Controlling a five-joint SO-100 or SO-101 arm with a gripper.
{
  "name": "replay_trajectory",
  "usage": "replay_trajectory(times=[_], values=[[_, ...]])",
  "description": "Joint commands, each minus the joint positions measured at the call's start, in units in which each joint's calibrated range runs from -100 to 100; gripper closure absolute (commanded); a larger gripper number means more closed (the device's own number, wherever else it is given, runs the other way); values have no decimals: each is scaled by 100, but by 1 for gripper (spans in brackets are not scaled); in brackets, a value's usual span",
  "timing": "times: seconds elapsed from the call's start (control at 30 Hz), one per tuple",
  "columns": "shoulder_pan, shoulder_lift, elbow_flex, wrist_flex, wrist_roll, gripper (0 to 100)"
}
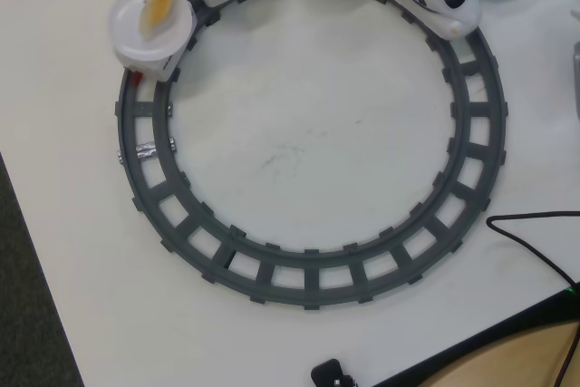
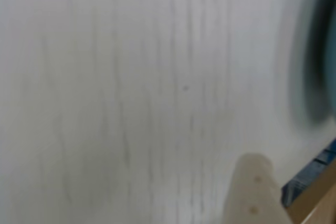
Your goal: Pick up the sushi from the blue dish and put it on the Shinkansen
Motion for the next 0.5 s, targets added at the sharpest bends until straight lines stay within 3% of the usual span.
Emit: replay_trajectory(times=[0.0,0.47], values=[[16,1047,-1094,-241,23,74],[175,6709,-6713,-27,-286,74]])
